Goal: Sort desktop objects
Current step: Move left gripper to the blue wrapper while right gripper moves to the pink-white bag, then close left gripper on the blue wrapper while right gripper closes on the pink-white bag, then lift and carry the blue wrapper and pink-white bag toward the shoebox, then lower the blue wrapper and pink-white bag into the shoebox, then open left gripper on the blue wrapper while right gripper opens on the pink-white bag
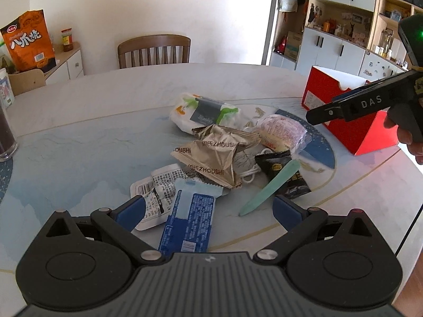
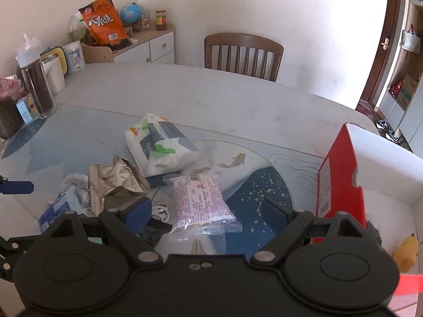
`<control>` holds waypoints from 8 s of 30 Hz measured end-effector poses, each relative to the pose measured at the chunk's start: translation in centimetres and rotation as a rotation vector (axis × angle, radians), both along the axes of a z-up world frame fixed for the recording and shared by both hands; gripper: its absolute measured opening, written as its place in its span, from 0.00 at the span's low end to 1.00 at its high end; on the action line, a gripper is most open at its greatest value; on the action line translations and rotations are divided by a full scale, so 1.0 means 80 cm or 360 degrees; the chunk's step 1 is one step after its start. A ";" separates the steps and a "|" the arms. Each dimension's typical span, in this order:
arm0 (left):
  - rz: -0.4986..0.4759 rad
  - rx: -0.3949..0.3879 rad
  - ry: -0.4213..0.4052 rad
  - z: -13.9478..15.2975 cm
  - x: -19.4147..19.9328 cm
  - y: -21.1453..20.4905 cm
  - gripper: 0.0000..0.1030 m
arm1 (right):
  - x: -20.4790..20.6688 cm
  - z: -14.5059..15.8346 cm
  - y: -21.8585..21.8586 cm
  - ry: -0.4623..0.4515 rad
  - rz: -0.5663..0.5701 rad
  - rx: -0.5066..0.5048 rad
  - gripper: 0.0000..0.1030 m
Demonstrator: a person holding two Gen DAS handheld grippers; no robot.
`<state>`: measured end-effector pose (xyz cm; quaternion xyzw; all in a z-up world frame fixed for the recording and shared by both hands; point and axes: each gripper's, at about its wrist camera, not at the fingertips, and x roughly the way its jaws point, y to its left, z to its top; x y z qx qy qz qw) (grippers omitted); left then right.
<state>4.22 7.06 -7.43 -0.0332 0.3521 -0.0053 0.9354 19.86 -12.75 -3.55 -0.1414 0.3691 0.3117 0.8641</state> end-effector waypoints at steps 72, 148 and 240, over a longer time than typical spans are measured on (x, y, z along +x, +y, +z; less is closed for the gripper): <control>0.0137 0.0041 -0.0032 -0.003 0.000 -0.003 0.37 | 0.029 -0.018 -0.010 0.0043 -0.0002 0.0010 0.53; -0.0358 -0.0012 -0.0164 0.181 0.257 -0.354 0.37 | 0.094 0.091 -0.321 -0.0162 -0.0530 0.0122 0.53; -0.0571 0.0199 0.0645 0.058 0.443 -0.373 0.56 | 0.228 -0.008 -0.311 0.0160 -0.0061 -0.0306 0.65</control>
